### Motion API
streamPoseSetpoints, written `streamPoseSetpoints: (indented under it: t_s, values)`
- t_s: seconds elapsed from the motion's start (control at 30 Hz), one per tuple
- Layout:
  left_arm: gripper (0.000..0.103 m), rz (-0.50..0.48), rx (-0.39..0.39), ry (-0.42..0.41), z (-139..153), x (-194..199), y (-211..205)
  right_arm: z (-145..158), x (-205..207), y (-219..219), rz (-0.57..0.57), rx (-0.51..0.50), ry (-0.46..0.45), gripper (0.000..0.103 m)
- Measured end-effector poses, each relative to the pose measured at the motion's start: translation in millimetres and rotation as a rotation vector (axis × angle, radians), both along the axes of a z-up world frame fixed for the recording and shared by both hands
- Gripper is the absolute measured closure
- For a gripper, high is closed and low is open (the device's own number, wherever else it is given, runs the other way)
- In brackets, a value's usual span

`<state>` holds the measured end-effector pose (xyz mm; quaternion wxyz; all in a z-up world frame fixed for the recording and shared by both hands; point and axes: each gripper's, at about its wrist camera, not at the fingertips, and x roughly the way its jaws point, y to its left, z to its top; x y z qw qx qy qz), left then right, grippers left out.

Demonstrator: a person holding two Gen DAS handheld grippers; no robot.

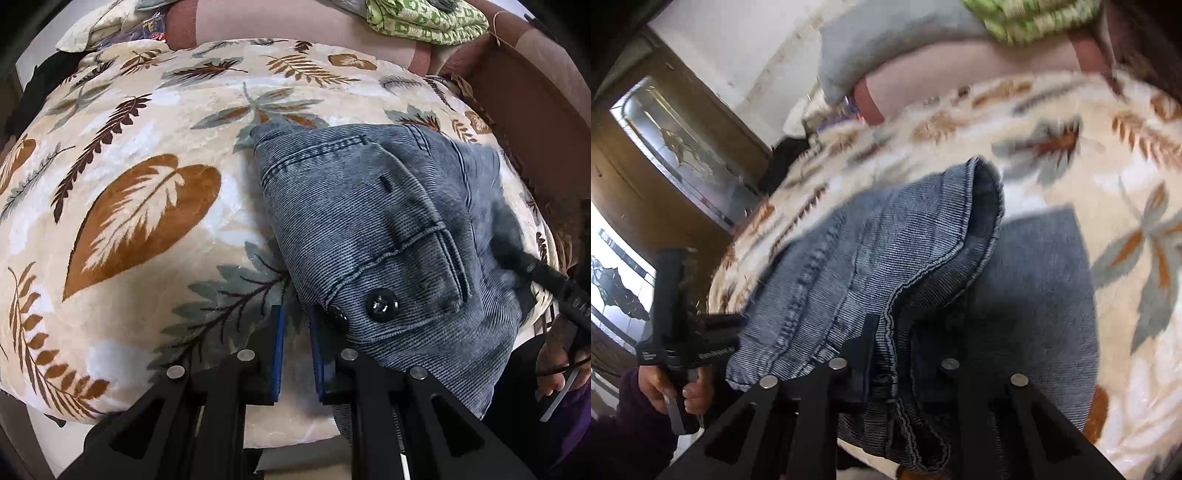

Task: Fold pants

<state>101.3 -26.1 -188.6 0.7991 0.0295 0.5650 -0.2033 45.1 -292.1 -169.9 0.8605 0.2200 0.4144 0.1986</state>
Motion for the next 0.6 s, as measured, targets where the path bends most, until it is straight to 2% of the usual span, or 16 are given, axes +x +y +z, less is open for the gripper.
streamPoseSetpoints:
  t_s: [0.1,0.2,0.27,0.33,0.37,0.47,0.53,0.57,0.6]
  values:
    - [0.09,-0.031,-0.007,-0.023,12,-5,-11,11,-5,-24,-0.082,0.045,-0.044,0.09]
    - [0.089,-0.079,-0.06,-0.053,28,-9,-26,5,-6,-51,-0.185,0.041,-0.014,0.09]
    - [0.089,-0.095,-0.052,-0.078,34,-11,-36,-12,-5,-71,-0.252,0.006,0.085,0.09]
    - [0.089,-0.095,-0.04,-0.09,35,-10,-42,-35,0,-78,-0.247,-0.047,0.209,0.09]
    - [0.089,-0.092,-0.047,-0.083,34,-9,-42,-46,0,-83,-0.252,-0.006,0.254,0.087]
    - [0.089,-0.068,-0.059,-0.079,36,-5,-43,-38,-3,-92,-0.262,0.037,0.232,0.077]
    - [0.089,-0.071,-0.071,-0.099,43,-7,-49,-26,-10,-102,-0.33,0.034,0.174,0.069]
    - [0.089,-0.078,-0.079,-0.106,47,-8,-51,-21,-13,-110,-0.367,0.089,0.144,0.064]
    - [0.087,-0.093,-0.087,-0.113,50,-11,-58,-19,-15,-110,-0.381,0.123,0.126,0.063]
